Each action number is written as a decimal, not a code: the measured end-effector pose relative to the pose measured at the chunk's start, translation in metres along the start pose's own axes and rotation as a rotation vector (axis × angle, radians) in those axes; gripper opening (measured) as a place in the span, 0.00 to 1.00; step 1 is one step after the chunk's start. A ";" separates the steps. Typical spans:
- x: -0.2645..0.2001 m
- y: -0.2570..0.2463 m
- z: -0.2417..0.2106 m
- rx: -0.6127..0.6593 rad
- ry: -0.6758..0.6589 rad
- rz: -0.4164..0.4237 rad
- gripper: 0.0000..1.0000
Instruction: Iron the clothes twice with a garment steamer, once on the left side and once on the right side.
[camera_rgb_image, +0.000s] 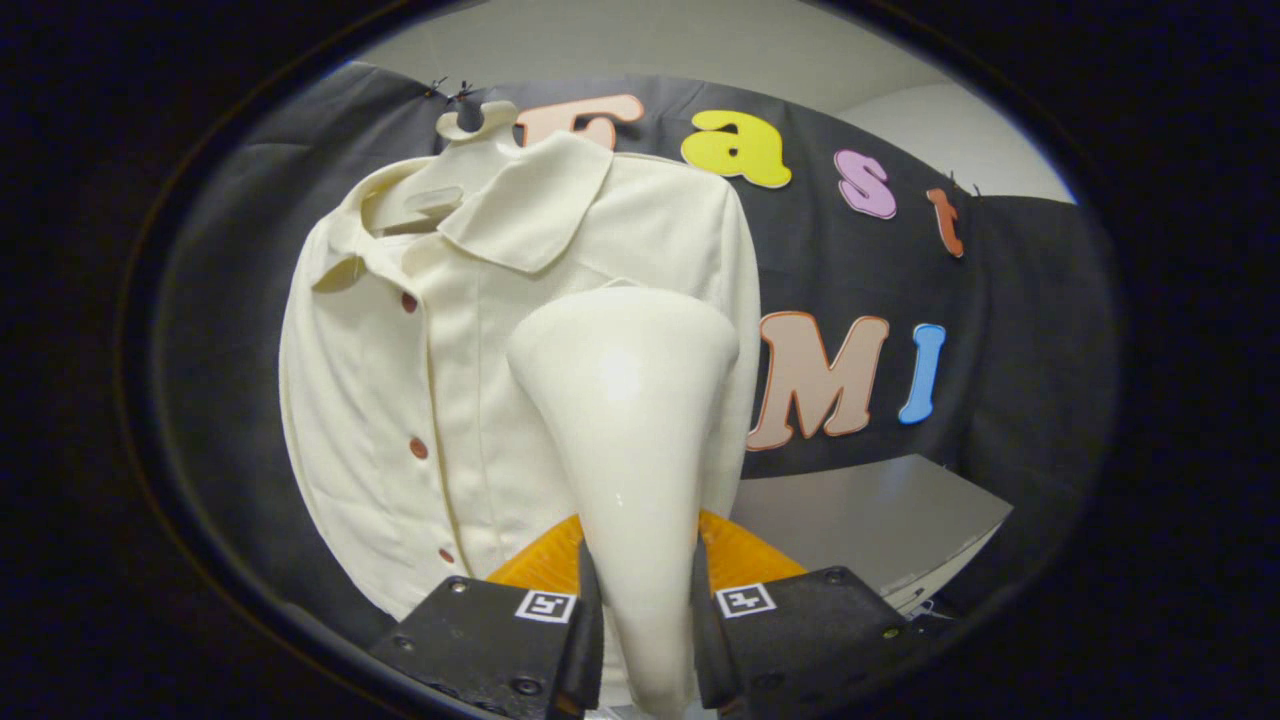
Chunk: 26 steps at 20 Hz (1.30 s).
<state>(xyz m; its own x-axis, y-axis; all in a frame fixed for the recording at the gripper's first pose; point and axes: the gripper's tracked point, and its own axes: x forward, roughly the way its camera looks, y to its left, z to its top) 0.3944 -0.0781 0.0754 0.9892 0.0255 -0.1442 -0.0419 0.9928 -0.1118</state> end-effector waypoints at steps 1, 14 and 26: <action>0.001 0.000 -0.007 -0.005 0.015 -0.003 0.37; 0.020 0.008 -0.090 -0.052 0.160 -0.049 0.38; 0.034 0.014 -0.165 -0.055 0.268 -0.079 0.38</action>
<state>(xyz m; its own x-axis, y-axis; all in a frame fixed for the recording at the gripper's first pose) 0.4048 -0.0828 -0.0930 0.9178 -0.0909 -0.3865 0.0193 0.9825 -0.1854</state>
